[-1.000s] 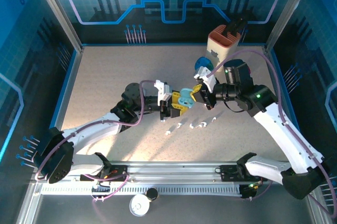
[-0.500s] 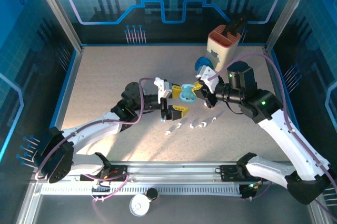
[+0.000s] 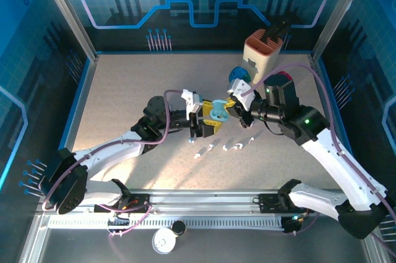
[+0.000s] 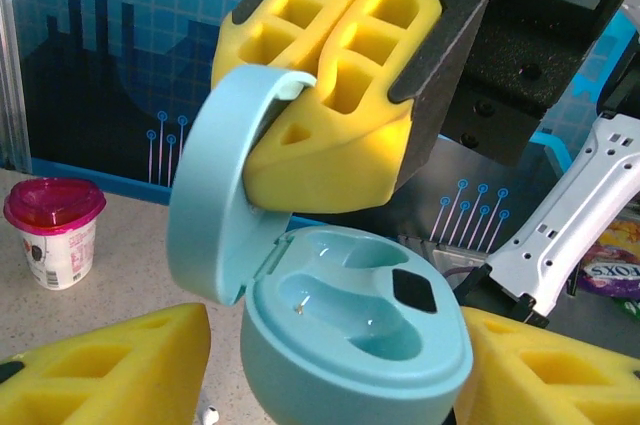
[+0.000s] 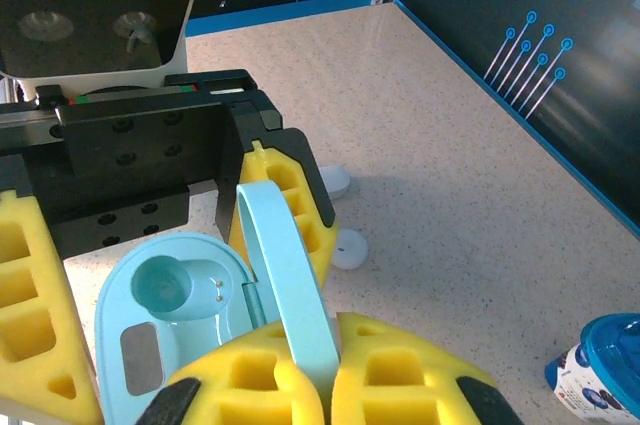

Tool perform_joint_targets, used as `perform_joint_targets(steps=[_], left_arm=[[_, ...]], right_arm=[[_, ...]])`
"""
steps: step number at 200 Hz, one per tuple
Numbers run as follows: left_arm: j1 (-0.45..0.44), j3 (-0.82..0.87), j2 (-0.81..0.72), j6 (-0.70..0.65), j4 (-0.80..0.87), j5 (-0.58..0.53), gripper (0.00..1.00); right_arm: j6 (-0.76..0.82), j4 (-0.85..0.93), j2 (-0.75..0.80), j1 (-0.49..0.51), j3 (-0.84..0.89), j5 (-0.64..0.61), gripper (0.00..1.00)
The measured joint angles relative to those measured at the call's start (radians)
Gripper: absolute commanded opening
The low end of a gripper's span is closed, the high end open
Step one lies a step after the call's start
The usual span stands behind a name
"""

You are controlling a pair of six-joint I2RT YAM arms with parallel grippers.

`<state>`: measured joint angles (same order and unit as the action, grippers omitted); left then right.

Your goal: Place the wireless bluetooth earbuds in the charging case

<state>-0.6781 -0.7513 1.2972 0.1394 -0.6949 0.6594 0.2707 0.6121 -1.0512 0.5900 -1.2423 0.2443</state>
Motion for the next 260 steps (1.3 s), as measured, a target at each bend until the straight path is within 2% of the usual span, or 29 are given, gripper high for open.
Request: perform_joint_targets(steps=[151,177,239,260], left_arm=[[-0.002,0.0,0.001,0.002,-0.022,0.01,0.39],[-0.002,0.001,0.001,0.002,-0.031,0.009,0.51],[-0.002,0.002,0.004,0.013,-0.047,0.006,0.5],[-0.002,0.002,0.005,0.013,-0.05,0.006,0.58]], right_arm=[[-0.001,-0.008,-0.012,0.0,0.006,-0.003,0.0],[-0.007,-0.013,-0.007,0.0,0.009,-0.005,0.0],[-0.019,-0.03,0.0,0.0,0.019,-0.006,0.0],[-0.023,-0.031,0.001,0.0,0.019,-0.006,0.0]])
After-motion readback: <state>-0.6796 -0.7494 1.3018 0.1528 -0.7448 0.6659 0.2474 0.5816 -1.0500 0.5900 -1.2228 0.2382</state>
